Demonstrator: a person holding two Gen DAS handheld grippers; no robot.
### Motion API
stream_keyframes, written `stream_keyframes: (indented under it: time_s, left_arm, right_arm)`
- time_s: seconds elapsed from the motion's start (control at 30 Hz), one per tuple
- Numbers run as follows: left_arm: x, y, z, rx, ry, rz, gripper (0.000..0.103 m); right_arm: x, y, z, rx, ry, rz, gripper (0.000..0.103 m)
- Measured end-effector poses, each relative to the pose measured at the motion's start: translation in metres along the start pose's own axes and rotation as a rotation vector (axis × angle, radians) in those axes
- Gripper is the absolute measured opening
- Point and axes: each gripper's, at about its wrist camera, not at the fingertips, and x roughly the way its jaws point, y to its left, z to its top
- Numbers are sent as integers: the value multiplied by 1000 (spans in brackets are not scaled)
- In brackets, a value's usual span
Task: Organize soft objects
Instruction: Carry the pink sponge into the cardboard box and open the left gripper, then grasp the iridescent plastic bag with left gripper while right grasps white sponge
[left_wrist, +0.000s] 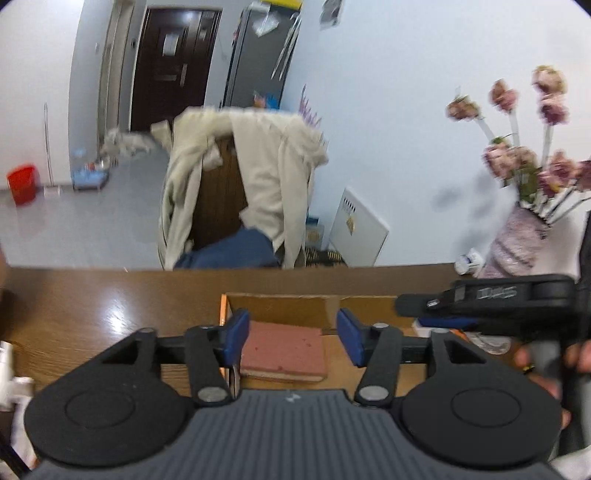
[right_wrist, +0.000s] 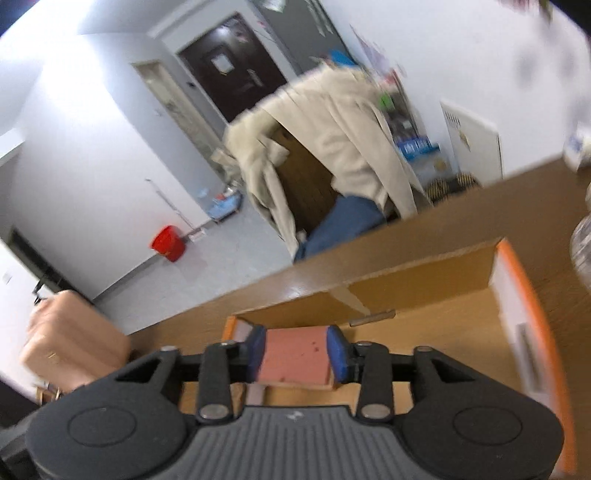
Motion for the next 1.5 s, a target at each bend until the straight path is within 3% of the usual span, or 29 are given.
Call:
stream_keyframes:
  time_s: [0.1, 0.17, 0.27, 0.3, 0.5, 0.57, 0.7, 0.8, 0.93, 1.03, 1.2, 1.37, 1.5]
  left_arm:
    - [-53, -22, -2, 58, -42, 5, 65]
    - [-86, -36, -9, 86, -71, 14, 72]
    - [-137, -52, -30, 122, -123, -9, 78]
    - [-153, -56, -42, 132, -139, -13, 79]
    - [-219, -63, -123, 140, -222, 29, 88]
    - [-230, -63, -157, 146, -240, 39, 95]
    - [-233, -63, -222, 187, -248, 0, 101]
    - [-223, -65, -258, 174, -193, -30, 101]
    - [-212, -74, -288, 131, -152, -61, 101]
    - [-199, -89, -302, 152, -122, -94, 102]
    - [-179, -122, -310, 224, -126, -112, 102]
    - [-146, -150, -308, 245, -79, -139, 102]
    - [-120, -167, -309, 262, -13, -171, 100]
  right_arm:
    - [-71, 11, -7, -46, -24, 39, 57]
    - [-115, 16, -20, -70, -36, 76, 58]
    - [-182, 20, -58, -127, -77, 105, 68]
    - [-198, 22, -69, -145, -92, 105, 75]
    - [-291, 13, -174, -330, -302, 41, 92]
    - [-305, 5, -210, -370, -355, -7, 93]
    - [-307, -14, -282, -459, -380, -57, 93]
    - [-293, -33, -329, -471, -342, -80, 93]
    - [-270, -50, -377, -475, -278, -153, 92]
    - [-262, -55, -408, -517, -288, -239, 92]
    - [-252, -69, -424, -493, -293, -252, 83]
    - [-240, -89, -411, -427, -259, -238, 58]
    - [-236, -101, -402, -397, -259, -217, 56]
